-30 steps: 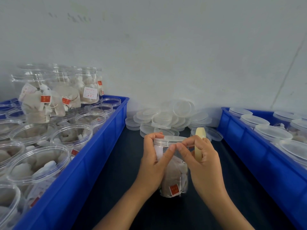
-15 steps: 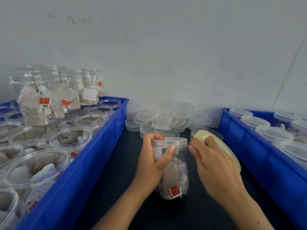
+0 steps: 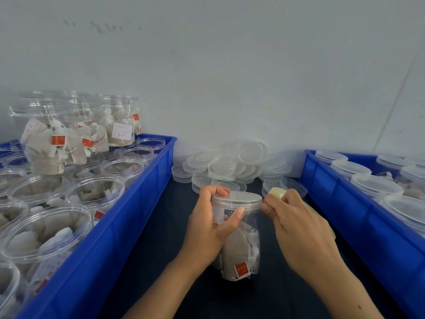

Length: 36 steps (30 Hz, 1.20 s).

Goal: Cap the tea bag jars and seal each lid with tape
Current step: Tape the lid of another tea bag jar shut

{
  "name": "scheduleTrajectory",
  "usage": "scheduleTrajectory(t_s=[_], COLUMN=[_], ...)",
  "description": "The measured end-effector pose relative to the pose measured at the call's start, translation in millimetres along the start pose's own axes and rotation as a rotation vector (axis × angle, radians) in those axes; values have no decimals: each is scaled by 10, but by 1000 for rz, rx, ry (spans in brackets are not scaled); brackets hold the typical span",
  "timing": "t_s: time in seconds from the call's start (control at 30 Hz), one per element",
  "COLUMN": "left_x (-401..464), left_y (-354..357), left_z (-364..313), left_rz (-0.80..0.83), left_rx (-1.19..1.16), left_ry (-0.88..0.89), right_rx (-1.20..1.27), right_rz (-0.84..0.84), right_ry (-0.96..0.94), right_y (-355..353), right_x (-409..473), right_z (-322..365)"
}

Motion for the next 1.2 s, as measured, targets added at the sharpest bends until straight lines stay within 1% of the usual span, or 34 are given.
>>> scheduleTrajectory(t_s=[0.13, 0.23, 0.27, 0.33, 0.37, 0.43, 0.5, 0.6, 0.7, 0.8, 0.87, 0.93, 1.07, 1.13, 1.2], left_x=[-21, -29, -39, -69, -90, -121, -143, -180, -190, -192, -183, -170, -133, -107, -87], left_y=[10, 17, 17, 47, 57, 76, 91, 71, 27, 7, -11, -37, -105, -150, -208], left_z=[-57, -39, -18, -9, -23, -58, -81, -88, -70, -9, 25, 41, 87, 91, 102], left_rz=[12, 38, 55, 95, 92, 52, 1, -94, -180, -215, -205, -178, -166, -164, -173], left_rx=[64, 59, 36, 1, 24, 124, 164, 133, 85, 29, 26, 49, 89, 111, 139], left_ry=[50, 34, 21, 8, 13, 7, -36, -126, -175, -211, -222, -218, -207, -186, -172], right_rx=[101, 283, 311, 311, 291, 268, 286, 345, 406, 403, 436, 559, 973, 1055, 1085], right_rz=[-19, 62, 75, 60, 49, 18, 0, -22, -14, -7, 11, 63, 270, 356, 388], right_ry=[-47, -105, -114, -133, -138, -138, -132, -121, -84, -112, -129, -92, 148, 208, 253], right_y=[-4, 22, 20, 13, 15, 19, 33, 43, 77, 95, 96, 119, 311, 408, 465], right_x=[-7, -39, -40, -37, -37, -36, -53, -106, -139, -167, -172, -169, -174, -196, -218], right_z=[-47, 27, 52, 81, 92, 105, 113, 146, 190, 225, 189, 126, 39, 59, 66])
Point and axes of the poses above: each hand's wrist, its own x-axis towards the middle knuckle, its own y-axis out of the palm, z = x × y, the point moved 7 cm from there along x, towards the middle knuckle, and after that the axes turned 11 degrees about x, right-handed, at the moved point
